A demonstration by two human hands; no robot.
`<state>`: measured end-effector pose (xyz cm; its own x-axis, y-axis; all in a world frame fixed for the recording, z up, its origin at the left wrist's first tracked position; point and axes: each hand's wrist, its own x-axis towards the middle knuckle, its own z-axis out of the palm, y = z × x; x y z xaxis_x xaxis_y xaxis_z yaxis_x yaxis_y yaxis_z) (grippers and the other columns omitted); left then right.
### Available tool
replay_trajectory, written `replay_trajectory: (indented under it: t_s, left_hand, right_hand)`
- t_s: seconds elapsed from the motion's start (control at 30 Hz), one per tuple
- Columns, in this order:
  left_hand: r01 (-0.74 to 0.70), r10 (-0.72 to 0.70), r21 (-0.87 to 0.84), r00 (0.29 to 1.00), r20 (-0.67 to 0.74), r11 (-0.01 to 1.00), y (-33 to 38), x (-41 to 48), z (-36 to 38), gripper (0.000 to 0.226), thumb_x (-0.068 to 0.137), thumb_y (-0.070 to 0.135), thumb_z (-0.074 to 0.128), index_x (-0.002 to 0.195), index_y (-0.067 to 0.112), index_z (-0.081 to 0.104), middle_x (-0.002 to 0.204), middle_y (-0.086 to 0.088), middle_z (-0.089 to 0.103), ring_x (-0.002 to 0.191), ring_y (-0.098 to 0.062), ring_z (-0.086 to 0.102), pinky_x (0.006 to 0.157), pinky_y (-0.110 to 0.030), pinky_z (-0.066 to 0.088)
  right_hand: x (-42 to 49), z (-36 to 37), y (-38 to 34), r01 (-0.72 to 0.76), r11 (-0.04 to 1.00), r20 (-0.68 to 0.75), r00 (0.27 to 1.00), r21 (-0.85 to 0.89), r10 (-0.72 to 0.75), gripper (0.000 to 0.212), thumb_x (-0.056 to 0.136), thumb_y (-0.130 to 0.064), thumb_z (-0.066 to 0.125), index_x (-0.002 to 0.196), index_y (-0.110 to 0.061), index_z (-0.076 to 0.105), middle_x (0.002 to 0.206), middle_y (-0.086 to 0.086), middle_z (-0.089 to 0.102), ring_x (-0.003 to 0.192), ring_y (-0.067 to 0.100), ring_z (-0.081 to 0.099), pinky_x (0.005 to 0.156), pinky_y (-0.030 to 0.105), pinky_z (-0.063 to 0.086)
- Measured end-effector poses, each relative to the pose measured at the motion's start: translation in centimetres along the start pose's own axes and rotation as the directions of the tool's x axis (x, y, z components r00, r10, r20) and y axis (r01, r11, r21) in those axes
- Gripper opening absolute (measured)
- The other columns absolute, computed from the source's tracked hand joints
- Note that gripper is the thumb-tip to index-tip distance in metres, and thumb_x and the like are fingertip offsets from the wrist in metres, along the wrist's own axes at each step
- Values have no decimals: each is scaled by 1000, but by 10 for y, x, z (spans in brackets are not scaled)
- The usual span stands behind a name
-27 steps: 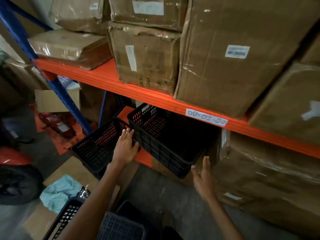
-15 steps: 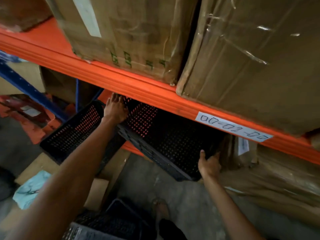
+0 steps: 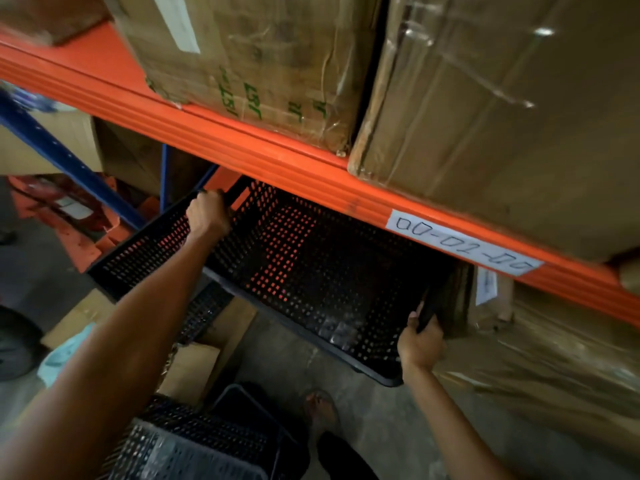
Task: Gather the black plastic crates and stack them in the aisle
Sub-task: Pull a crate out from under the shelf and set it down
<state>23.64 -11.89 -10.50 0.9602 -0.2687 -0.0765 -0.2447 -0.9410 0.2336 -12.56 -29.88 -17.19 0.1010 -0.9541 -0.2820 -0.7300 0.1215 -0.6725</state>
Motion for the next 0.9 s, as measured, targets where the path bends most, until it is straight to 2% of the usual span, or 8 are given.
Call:
replay_trajectory:
  t_s: [0.13,0.3,0.4,0.47,0.57,0.63,0.77,0.9]
  left_hand:
    - [30,-32,-37,998,-50,999,-62,-80,-31,33,85,23,63,116,12,66,101,-25,71,94,-45,68,77,-48,57]
    - [-34,33,-42,999,-38,999,-110,-186,-89,36,87,20,63,120,7,66,110,-25,71,103,-44,66,83,-46,54]
    - [-72,70,-29,995,-74,997,-123,-246,-113,32,87,18,62,116,6,67,110,-25,70,103,-44,66,82,-46,53]
    - [-99,96,-34,992,-87,994,-127,-287,-119,33,87,17,62,118,6,67,109,-25,70,102,-45,66,80,-45,53]
    - [-162,155,-71,983,-93,984,-116,-334,-116,28,87,14,62,112,3,68,102,-26,71,96,-45,66,74,-44,52]
    - [-190,181,-94,979,-93,977,-104,-357,-105,28,87,15,62,112,2,67,99,-26,71,95,-46,65,74,-44,51]
    - [-203,195,-142,978,-70,969,-62,-404,-67,32,87,17,62,115,5,67,101,-27,72,97,-47,65,80,-47,53]
    - [-182,192,-172,980,45,968,-16,-460,-7,30,85,21,62,111,7,68,98,-29,71,95,-49,65,81,-48,54]
  right_hand:
    - [-45,-32,21,33,999,123,992,15,-35,39,99,-25,51,132,-6,58,121,21,66,111,40,61,89,45,51]
    - [-111,-92,63,-30,995,270,963,97,3,37,99,-25,52,126,-1,61,120,21,67,113,40,61,95,48,49]
    - [-146,-129,94,-72,978,317,948,195,7,36,99,-23,53,126,-1,63,120,19,67,111,37,62,92,46,52]
    - [-166,-154,122,-103,967,330,944,233,21,36,99,-22,54,127,-1,62,120,19,66,110,37,62,84,39,50]
    - [-183,-189,166,-161,950,319,945,266,71,38,99,-26,55,124,2,62,114,20,67,106,37,64,75,35,45]
    - [-188,-213,192,-160,950,270,959,270,85,37,98,-27,55,119,1,64,107,17,68,99,35,65,74,36,47]
    - [-187,-268,241,-146,955,180,979,259,101,35,99,-30,52,123,-7,65,114,12,69,106,33,64,86,44,53]
    - [-165,-326,304,-123,981,106,989,147,108,34,100,-30,51,124,-10,64,116,12,69,110,35,62,82,39,50]
